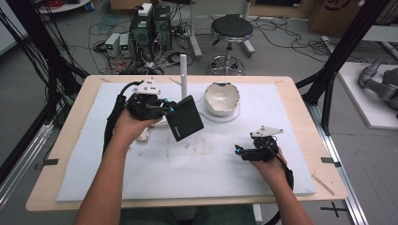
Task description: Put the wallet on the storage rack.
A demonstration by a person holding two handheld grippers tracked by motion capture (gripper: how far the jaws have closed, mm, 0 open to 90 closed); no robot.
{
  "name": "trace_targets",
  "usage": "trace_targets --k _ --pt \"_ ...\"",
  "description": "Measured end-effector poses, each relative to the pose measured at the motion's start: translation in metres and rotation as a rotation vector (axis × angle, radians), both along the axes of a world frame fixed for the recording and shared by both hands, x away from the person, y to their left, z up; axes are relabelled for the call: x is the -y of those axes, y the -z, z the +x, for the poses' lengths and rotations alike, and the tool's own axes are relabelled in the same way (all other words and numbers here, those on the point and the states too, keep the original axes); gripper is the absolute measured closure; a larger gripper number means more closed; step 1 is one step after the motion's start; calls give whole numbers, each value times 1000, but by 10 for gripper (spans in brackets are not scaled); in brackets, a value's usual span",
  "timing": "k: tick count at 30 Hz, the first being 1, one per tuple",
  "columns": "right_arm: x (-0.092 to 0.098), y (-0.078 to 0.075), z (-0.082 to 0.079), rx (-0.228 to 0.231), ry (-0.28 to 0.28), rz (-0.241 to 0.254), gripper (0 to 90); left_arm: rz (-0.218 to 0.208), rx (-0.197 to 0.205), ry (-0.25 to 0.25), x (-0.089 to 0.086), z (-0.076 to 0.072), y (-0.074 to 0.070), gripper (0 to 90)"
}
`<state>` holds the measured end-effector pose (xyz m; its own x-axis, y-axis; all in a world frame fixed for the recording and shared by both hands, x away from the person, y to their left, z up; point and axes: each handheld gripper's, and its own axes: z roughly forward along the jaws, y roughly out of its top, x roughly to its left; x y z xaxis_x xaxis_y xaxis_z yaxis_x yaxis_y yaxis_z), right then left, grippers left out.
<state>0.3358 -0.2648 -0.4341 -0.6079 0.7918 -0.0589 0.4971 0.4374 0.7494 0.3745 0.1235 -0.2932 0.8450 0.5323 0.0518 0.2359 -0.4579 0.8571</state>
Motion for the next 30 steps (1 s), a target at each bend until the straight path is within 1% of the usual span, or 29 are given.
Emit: trace_targets --k 1,3,4,5,6,7,8,9,10,11,12,13,16,17,18,19,22,23,24,25,26,27,30 --pt "0 0 0 0 0 0 190 0 0 0 0 0 0 826" --pt "0 0 0 2 -3 0 190 -5 1 1 9 5 -3 826" --pt "0 0 0 2 -1 0 190 -6 -3 1 16 9 -5 826" --pt "0 0 0 2 -1 0 190 -6 -3 1 16 9 -5 826" --pt "0 0 0 3 -1 2 190 -9 0 -1 24 15 -8 826" --pt "0 0 0 3 -1 2 190 -9 0 -1 24 15 -8 826" --pt "0 0 0 -2 -3 4 190 -19 0 -8 31 22 -10 826" --pt "0 0 0 -2 -3 4 190 -19 0 -8 31 22 -10 826" --pt "0 1 0 -1 -5 1 190 -17 -1 -17 36 28 -13 825" --pt "0 1 0 -1 -5 1 190 -17 -1 -17 36 28 -13 825" --pt "-1 1 1 -4 -10 -2 190 -25 3 -27 42 34 -16 825" --pt "-1 1 1 -4 -10 -2 190 -25 3 -27 42 34 -16 825" --pt "-2 2 2 -1 -14 0 190 -23 12 -33 55 46 -23 825" --pt "-1 2 2 0 -14 -1 190 -31 14 -39 59 49 -24 825" --pt "-1 2 2 -5 -14 -1 190 -29 14 -37 61 51 -25 825" --pt "-1 2 2 -5 -14 -1 190 -29 14 -37 61 51 -25 825" --pt "-1 2 3 -5 -18 4 190 -34 18 -39 74 60 -25 824" --pt "-1 2 3 -6 -17 6 190 -34 18 -39 74 60 -25 824" --pt "-1 2 3 -6 -18 5 190 -38 9 -41 80 64 -23 824" --pt "-1 2 3 -6 -18 5 190 -38 9 -41 80 64 -23 824" --pt "-1 2 2 -6 -16 10 190 -33 9 -43 87 69 -21 824" --pt "-1 2 2 -6 -16 10 190 -33 9 -43 87 69 -21 824" --pt "1 1 1 -2 -19 13 190 -41 1 -52 98 79 -18 824"
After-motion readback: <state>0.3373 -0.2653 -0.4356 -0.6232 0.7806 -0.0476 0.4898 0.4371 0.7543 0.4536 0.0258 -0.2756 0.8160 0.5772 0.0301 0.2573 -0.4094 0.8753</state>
